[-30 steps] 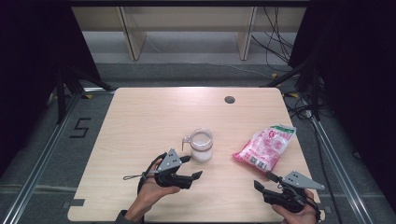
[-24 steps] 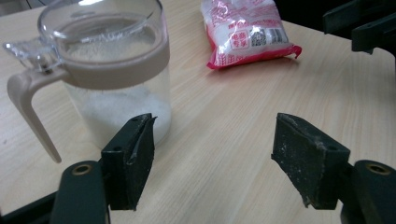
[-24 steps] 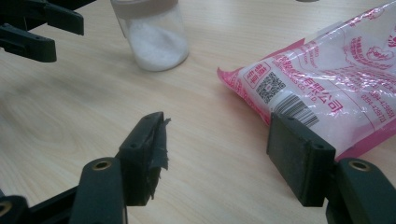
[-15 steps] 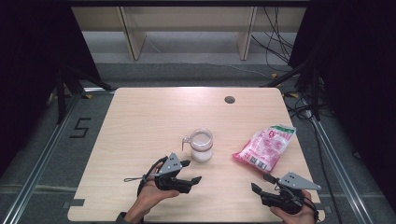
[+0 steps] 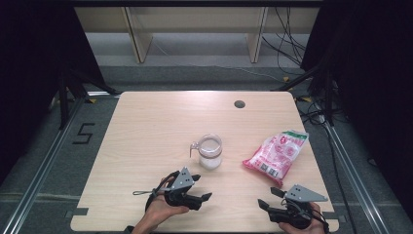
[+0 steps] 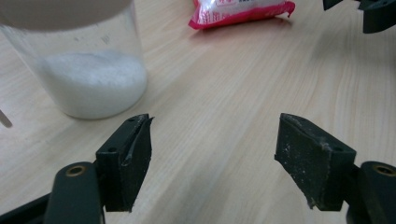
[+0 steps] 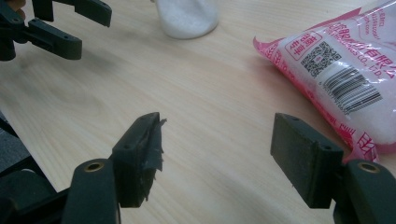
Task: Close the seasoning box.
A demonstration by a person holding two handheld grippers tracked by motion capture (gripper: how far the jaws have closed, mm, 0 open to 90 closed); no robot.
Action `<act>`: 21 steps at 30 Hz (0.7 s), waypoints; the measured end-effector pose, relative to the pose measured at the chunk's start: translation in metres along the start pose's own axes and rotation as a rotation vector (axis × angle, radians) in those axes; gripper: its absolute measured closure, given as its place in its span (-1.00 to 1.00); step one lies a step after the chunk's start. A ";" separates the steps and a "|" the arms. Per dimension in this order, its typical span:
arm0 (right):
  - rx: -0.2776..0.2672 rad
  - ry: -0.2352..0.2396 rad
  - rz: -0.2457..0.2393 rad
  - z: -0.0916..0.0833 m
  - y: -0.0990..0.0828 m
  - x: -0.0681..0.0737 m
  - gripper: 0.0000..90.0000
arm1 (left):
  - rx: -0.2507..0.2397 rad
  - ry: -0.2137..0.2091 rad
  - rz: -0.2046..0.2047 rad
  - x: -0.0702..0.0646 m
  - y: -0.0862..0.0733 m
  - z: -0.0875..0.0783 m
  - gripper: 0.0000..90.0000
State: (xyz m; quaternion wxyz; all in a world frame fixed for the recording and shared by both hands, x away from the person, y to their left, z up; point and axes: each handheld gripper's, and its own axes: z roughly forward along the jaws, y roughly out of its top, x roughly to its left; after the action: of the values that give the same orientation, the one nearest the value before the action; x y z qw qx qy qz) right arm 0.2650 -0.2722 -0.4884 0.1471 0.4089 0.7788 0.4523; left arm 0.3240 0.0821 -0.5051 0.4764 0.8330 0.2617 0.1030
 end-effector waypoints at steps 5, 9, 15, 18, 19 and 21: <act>0.026 0.007 -0.027 -0.001 -0.002 0.001 -0.25 | 0.005 -0.005 -0.004 -0.004 -0.005 0.000 -0.41; 0.031 0.015 -0.005 -0.001 -0.004 0.005 -0.25 | 0.021 -0.014 -0.008 -0.009 -0.009 0.000 -0.42; 0.061 0.028 -0.017 0.001 -0.007 0.009 -0.28 | 0.016 -0.029 -0.013 -0.018 -0.015 0.003 -0.42; 0.078 0.026 -0.032 0.000 -0.007 0.012 -0.29 | 0.015 -0.024 -0.006 -0.017 -0.016 0.004 -0.42; 0.068 0.026 -0.039 0.002 -0.008 0.011 -0.30 | 0.009 -0.024 -0.022 -0.018 -0.017 0.004 -0.42; 0.078 0.032 -0.059 0.001 -0.009 0.011 -0.31 | 0.031 -0.035 -0.011 -0.017 -0.016 0.001 -0.42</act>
State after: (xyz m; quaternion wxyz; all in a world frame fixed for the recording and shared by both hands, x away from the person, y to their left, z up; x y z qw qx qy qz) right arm 0.2546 -0.2656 -0.4945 0.1315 0.3840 0.8099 0.4235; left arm 0.3050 0.0791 -0.5181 0.4685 0.8405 0.2594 0.0817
